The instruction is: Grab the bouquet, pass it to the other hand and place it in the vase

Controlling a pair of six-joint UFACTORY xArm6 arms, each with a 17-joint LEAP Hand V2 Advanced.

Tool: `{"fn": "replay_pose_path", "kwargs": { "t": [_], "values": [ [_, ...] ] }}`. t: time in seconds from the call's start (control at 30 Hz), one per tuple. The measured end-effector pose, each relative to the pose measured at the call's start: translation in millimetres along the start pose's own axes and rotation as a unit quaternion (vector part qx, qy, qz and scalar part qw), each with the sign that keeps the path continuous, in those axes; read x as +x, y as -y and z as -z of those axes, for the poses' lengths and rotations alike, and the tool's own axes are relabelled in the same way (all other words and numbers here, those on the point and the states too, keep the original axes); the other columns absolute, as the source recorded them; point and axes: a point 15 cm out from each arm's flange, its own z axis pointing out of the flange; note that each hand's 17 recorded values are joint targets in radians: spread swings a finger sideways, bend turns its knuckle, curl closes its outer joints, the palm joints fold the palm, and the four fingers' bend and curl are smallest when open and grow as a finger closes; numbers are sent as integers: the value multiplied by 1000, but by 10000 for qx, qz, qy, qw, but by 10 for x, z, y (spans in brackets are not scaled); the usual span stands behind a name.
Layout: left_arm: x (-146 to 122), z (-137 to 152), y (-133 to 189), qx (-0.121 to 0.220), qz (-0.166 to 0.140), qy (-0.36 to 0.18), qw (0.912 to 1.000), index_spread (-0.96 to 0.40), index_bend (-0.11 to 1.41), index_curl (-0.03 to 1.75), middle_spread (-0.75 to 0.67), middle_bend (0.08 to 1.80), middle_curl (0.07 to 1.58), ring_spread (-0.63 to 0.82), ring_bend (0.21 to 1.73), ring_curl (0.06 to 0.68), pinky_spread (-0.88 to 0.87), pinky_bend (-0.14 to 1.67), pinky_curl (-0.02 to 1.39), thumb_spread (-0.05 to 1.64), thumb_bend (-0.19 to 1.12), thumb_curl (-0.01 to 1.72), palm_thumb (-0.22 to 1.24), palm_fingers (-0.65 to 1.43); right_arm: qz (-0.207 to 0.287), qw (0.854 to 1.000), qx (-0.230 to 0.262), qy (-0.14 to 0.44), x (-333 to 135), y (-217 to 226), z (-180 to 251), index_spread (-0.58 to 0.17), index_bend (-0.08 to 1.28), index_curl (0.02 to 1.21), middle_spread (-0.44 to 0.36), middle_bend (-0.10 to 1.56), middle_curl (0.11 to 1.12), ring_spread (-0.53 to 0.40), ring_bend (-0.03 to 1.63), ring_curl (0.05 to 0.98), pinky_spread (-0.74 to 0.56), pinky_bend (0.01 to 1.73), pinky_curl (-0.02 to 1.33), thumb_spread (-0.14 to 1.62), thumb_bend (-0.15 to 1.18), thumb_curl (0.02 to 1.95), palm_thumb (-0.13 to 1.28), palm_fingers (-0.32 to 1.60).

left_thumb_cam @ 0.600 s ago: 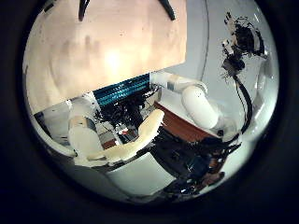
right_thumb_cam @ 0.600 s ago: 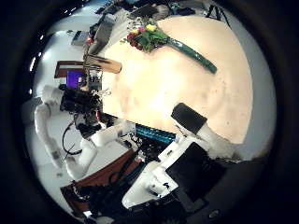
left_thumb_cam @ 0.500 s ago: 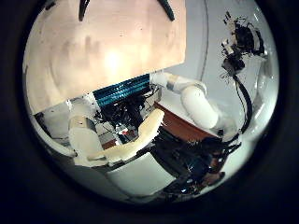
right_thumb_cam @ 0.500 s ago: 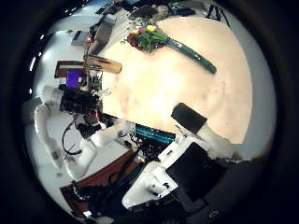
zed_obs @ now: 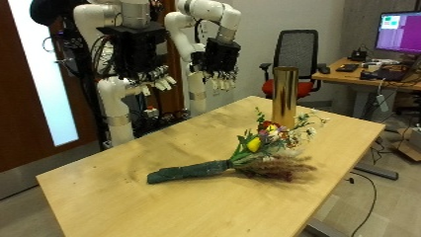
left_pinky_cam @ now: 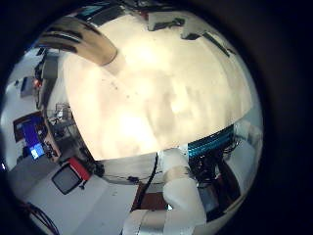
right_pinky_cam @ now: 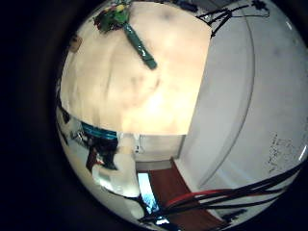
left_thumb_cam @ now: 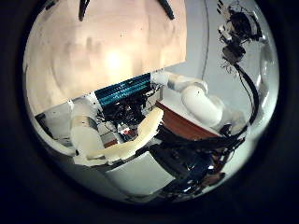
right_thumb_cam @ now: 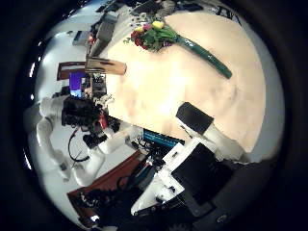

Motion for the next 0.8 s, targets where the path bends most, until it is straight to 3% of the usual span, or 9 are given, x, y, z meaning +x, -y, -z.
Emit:
{"fn": "replay_pose_path", "kwargs": {
  "t": [0.2, 0.37, 0.4, 0.43, 0.5, 0.57, 0.6, 0.67, 0.8],
  "values": [
    [30, 76, 19, 73, -226, 23, 9997, -4, 242, 479, 120, 199, 364, 349, 428, 160, 425, 175, 184, 901, -31, 307, 253, 369, -355, 9988, 62, 344, 140, 359, -176, -198, 139, 239, 6, 474, 385, -77, 541, 231, 167, 234, 265, 1074, -22, 395, 669, 482],
    [25, 49, 37, 12, -267, 6, 9996, -5, 244, 481, 109, 201, 366, 331, 420, 158, 416, 172, 183, 904, -31, 304, 255, 365, -628, 9967, -44, 507, 309, 540, -387, -156, 200, 274, 46, 736, 456, -98, 429, 199, 148, 149, 225, 1068, -19, 401, 694, 539],
    [20, 47, 45, 2, -267, 1, 9996, -5, 243, 481, 106, 205, 367, 327, 418, 157, 414, 171, 183, 905, -30, 305, 256, 367, -662, 9964, -80, 517, 330, 570, -435, -137, 305, 320, -38, 515, 405, -54, 384, 199, 138, 242, 253, 1071, -19, 402, 702, 406],
    [15, 47, 52, -2, -266, -3, 9996, -5, 243, 482, 104, 207, 368, 322, 418, 157, 412, 169, 181, 909, -29, 304, 258, 366, -717, 9960, -105, 520, 362, 618, -496, -126, 313, 325, -58, 374, 360, -32, 394, 201, 136, 292, 264, 1071, -18, 404, 710, 357],
    [15, 43, 65, -19, -270, -5, 9996, -5, 243, 482, 105, 202, 367, 340, 422, 157, 429, 178, 181, 912, -30, 304, 259, 367, -788, 9954, -123, 524, 399, 679, -582, -111, 305, 334, -48, 332, 346, -47, 402, 197, 132, 306, 264, 1071, -22, 404, 708, 379],
    [11, 52, 84, -6, -250, -13, 9997, -5, 236, 480, 103, 206, 367, 332, 427, 158, 420, 173, 181, 914, -30, 303, 259, 374, -844, 9950, -119, 524, 429, 722, -659, -194, 161, 301, -7, 315, 345, -117, 474, 220, 127, 345, 274, 1071, -22, 405, 708, 356],
    [11, 51, 90, -5, -244, -12, 9997, -5, 239, 482, 102, 210, 369, 332, 419, 157, 415, 171, 181, 914, -30, 303, 259, 369, -855, 9950, -79, 513, 449, 762, -681, -238, 80, 263, -61, 368, 361, -136, 605, 251, 108, 331, 265, 1071, -23, 407, 704, 413],
    [9, 39, 91, -23, -243, -17, 9997, -5, 243, 483, 105, 216, 370, 346, 418, 156, 430, 169, 179, 917, -30, 302, 260, 365, -865, 9951, -25, 488, 480, 835, -732, -225, 105, 237, -69, 352, 364, -159, 693, 284, 68, 403, 281, 1071, -22, 409, 703, 378],
    [7, 49, 132, -19, -238, -32, 9997, -5, 234, 483, 111, 197, 364, 354, 433, 160, 436, 177, 182, 918, -30, 302, 260, 372, -856, 9950, -144, 498, 500, 930, -925, -210, 168, 247, -69, 363, 373, -144, 650, 277, 27, 446, 287, 1072, -21, 411, 705, 316]
  ]
}}
